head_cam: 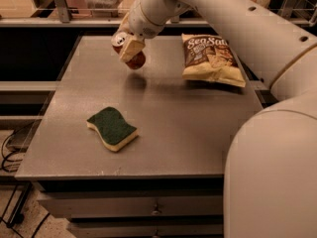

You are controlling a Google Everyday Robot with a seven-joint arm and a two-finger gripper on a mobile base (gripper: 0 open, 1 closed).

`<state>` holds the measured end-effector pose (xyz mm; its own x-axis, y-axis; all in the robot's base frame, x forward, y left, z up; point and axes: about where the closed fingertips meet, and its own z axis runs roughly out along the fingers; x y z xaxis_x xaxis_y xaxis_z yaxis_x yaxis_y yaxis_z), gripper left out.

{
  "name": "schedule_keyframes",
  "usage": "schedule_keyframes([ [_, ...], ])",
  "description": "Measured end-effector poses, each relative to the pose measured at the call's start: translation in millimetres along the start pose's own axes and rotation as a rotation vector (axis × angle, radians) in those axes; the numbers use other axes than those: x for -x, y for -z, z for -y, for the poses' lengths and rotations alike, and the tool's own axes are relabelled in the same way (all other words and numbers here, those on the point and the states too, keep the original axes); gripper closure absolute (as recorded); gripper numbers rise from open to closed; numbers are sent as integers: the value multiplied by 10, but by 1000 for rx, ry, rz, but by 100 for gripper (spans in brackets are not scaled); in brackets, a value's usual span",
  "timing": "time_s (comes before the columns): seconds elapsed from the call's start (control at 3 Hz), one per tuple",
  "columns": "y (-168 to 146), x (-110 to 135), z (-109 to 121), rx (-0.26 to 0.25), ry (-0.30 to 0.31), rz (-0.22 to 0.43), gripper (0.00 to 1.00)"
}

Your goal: Knock coke can over

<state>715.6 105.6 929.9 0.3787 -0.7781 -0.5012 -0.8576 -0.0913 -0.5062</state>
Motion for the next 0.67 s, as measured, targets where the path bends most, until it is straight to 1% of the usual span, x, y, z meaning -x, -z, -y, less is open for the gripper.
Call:
schedule_keyframes([
  [0.33,-120,43,-229,59,-9,23,0],
  [0.67,-121,43,-229,59,-9,23,0],
])
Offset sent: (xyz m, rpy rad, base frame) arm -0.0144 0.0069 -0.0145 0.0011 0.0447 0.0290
